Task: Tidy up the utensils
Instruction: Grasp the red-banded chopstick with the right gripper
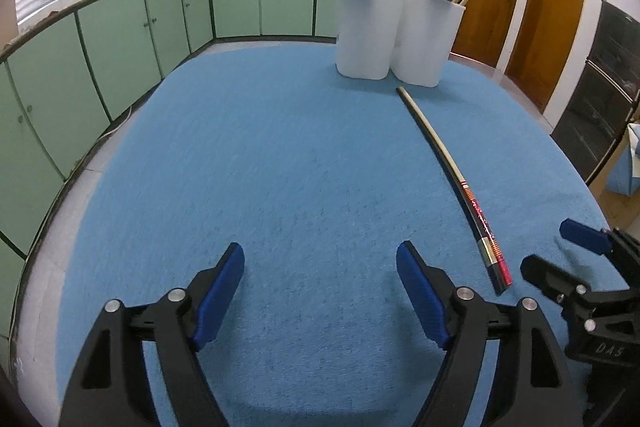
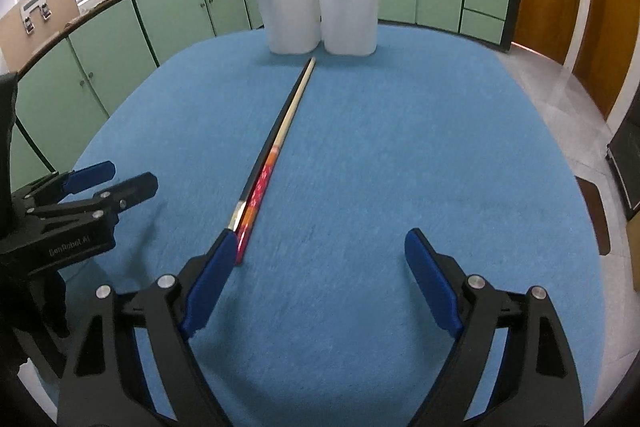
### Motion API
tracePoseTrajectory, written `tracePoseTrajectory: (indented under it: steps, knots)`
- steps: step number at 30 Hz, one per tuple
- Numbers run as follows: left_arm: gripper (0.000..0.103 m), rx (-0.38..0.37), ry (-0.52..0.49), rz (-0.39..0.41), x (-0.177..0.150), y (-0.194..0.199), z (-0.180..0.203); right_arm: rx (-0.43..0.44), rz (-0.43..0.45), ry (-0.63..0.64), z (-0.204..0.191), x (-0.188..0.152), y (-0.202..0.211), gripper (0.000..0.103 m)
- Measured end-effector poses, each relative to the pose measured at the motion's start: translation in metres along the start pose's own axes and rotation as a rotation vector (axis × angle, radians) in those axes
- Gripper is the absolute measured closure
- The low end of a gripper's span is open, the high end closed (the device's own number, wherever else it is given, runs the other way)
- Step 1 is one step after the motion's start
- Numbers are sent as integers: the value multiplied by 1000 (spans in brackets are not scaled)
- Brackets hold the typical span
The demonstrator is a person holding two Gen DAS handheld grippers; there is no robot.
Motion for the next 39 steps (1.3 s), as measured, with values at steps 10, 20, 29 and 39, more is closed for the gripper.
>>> tracePoseTrajectory:
  steps: [10,20,29,39]
  knots:
    - [25,2,9,-5,1,1,0,-28,-22,43,-5,-4,-4,21]
    - [23,8,18,-10,-1,4,-3,-32,-33,79,-15,-8,-6,26]
    - [23,18,12,-14,-2,3,-3,-6,-18,81,-26,-6,-3,72]
    - [23,26,-1,-15,-2,3,-1,23,-14,68,-26,-5,0,97]
Point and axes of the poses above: each gripper's, at about its wrist camera, not at the fingertips, and y roughly against the way its jaws point, z to its right, x to its top, the point moved 9 cm from there along -y, roughly the way its jaws point, and after that the axes turned 2 degrees about z, right-handed, at the moved point
